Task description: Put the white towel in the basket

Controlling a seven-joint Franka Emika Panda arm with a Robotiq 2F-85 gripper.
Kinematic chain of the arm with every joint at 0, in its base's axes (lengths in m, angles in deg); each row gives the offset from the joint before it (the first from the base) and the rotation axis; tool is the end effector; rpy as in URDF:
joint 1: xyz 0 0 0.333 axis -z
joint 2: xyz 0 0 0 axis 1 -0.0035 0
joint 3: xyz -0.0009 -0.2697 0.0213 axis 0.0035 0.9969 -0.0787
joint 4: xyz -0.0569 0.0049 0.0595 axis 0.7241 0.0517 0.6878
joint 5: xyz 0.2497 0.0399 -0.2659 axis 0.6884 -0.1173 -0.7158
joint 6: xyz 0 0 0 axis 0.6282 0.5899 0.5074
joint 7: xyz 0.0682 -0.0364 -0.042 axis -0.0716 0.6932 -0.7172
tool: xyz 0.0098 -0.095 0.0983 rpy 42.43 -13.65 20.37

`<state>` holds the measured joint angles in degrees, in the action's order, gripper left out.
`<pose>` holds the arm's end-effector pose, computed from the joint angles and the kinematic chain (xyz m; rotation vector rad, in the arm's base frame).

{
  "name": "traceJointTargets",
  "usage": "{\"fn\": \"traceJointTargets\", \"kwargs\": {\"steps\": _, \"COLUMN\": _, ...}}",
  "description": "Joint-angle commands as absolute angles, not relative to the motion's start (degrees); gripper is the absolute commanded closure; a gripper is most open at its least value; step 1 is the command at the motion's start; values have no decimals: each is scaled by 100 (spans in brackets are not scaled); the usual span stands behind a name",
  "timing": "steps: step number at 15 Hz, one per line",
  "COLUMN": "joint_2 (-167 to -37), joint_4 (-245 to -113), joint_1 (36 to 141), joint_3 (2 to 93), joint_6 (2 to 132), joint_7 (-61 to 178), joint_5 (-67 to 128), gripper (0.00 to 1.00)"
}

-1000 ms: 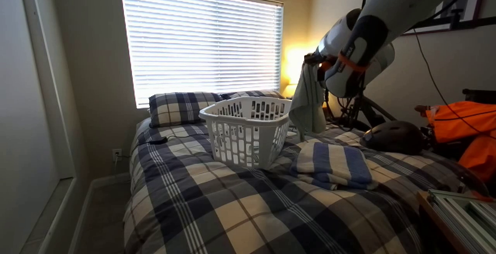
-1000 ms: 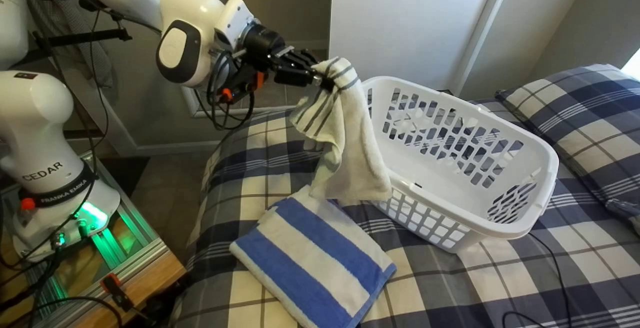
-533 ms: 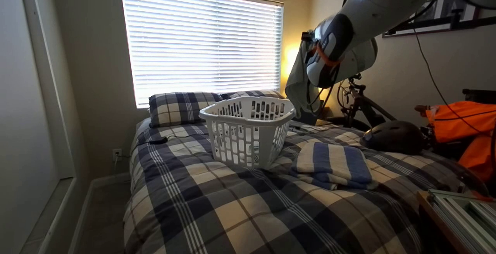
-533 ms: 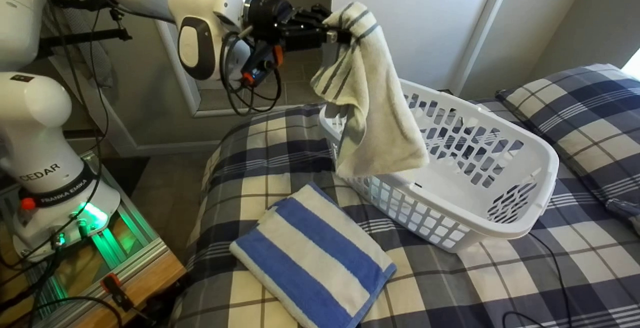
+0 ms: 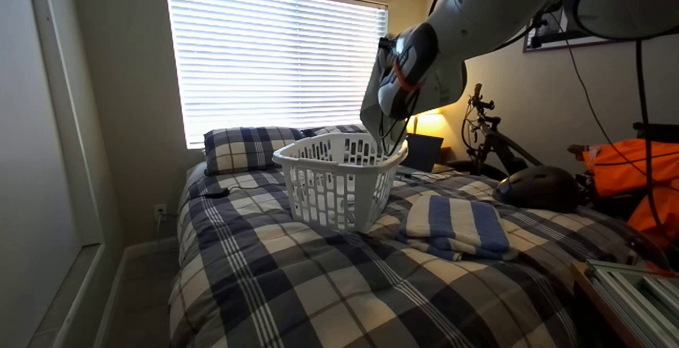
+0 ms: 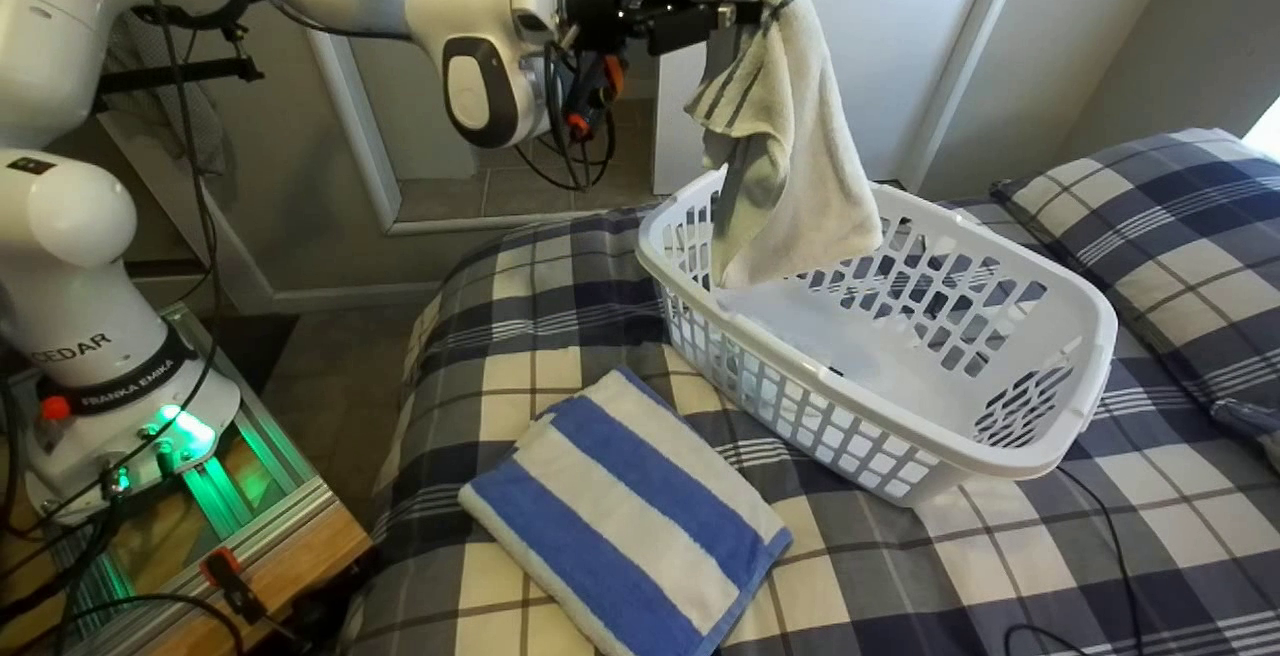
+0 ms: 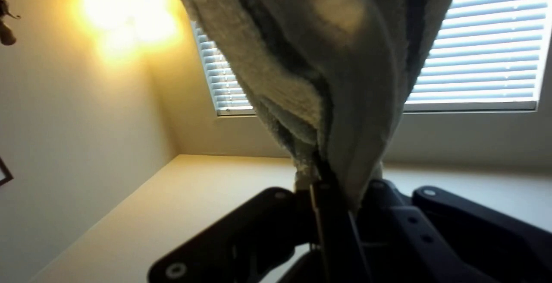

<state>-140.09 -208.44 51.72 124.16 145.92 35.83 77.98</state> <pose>0.4673 -0.3347 0.4648 1.3589 -1.0560 1.7434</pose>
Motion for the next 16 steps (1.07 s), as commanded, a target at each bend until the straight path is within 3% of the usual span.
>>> {"fn": "traceJointTargets", "kwargs": {"steps": 1, "joint_2": -13558, "joint_4": -19947, "joint_1": 5732, "joint_3": 11731, "joint_6": 14785, "joint_7": 4383, "joint_5": 8180, "gripper": 98}}
{"fn": "traceJointTargets", "kwargs": {"steps": 9, "joint_2": -13399, "joint_4": -19324, "joint_1": 5991, "joint_3": 11618, "joint_6": 13282, "joint_7": 3822, "joint_5": 7112, "gripper": 98}}
{"fn": "traceJointTargets", "kwargs": {"steps": 16, "joint_2": -12696, "joint_4": -18664, "joint_1": 6655, "joint_3": 10744, "joint_6": 11940, "joint_7": 3897, "joint_5": 6525, "gripper": 98}}
